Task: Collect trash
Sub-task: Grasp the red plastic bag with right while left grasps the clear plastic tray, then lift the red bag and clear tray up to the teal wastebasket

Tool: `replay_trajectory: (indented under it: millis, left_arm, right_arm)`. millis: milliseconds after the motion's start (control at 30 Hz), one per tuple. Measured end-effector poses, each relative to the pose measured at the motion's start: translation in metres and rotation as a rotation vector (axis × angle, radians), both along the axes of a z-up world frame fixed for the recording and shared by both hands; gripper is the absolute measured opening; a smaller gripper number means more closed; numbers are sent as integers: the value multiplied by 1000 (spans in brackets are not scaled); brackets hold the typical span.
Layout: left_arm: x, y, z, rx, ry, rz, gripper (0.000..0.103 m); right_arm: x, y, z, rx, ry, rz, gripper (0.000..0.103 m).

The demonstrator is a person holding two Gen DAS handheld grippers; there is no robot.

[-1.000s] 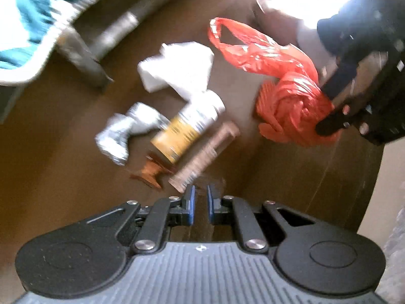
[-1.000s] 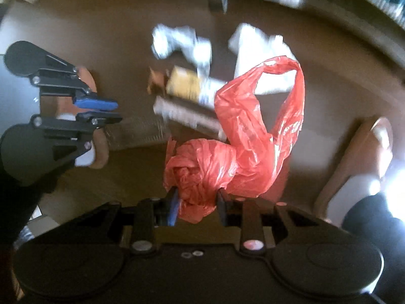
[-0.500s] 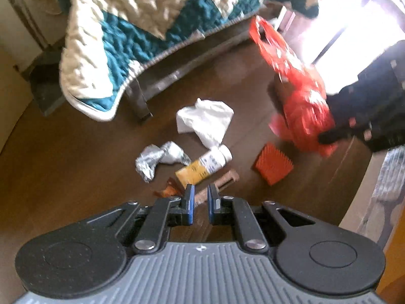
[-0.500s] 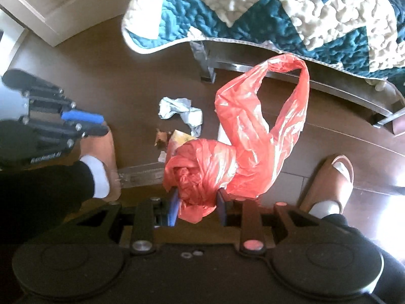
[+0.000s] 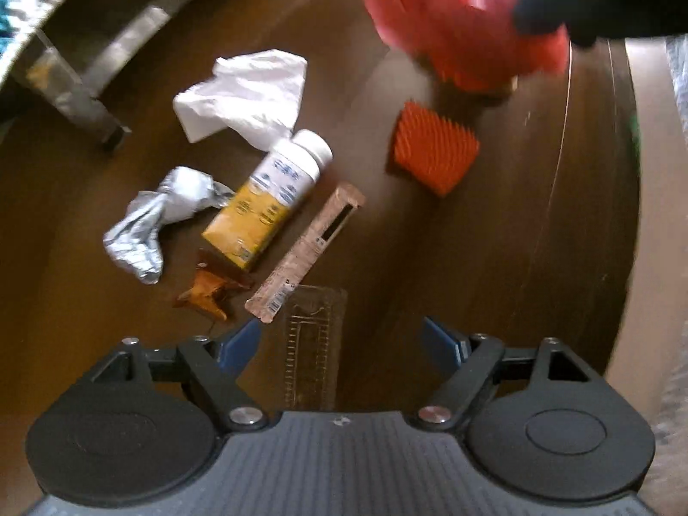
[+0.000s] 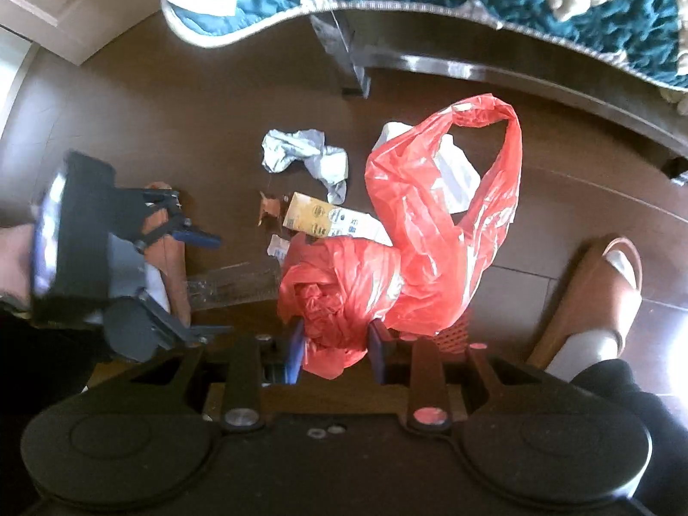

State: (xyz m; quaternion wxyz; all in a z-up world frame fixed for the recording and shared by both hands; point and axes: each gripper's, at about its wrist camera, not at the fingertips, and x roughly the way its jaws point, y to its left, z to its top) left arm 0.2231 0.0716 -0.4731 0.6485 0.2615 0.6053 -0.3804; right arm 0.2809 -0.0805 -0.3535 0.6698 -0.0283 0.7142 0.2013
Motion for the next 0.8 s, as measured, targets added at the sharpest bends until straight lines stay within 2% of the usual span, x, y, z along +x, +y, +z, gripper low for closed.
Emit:
replay_trajectory:
  millis: [200, 400, 700, 733, 767, 800]
  left_arm:
    - [-20, 3, -55, 70, -9, -86, 83]
    - [-18, 14, -99, 115, 40, -49, 83]
    - [-16, 18, -131, 189, -1, -39, 81]
    - [-18, 18, -133, 196, -3, -48, 74]
    - [-19, 17, -135, 206, -1, -55, 59]
    - [-19, 18, -137, 219, 10, -54, 52]
  right_arm:
    - [-1, 9, -8, 17, 26, 36, 30]
    - [-2, 13, -13, 17, 41, 55, 30]
    - [2, 15, -17, 15, 59, 64, 30]
    - [2, 15, -18, 13, 59, 66, 30]
    - [1, 14, -18, 13, 58, 67, 30]
    - [1, 14, -18, 11, 57, 66, 30]
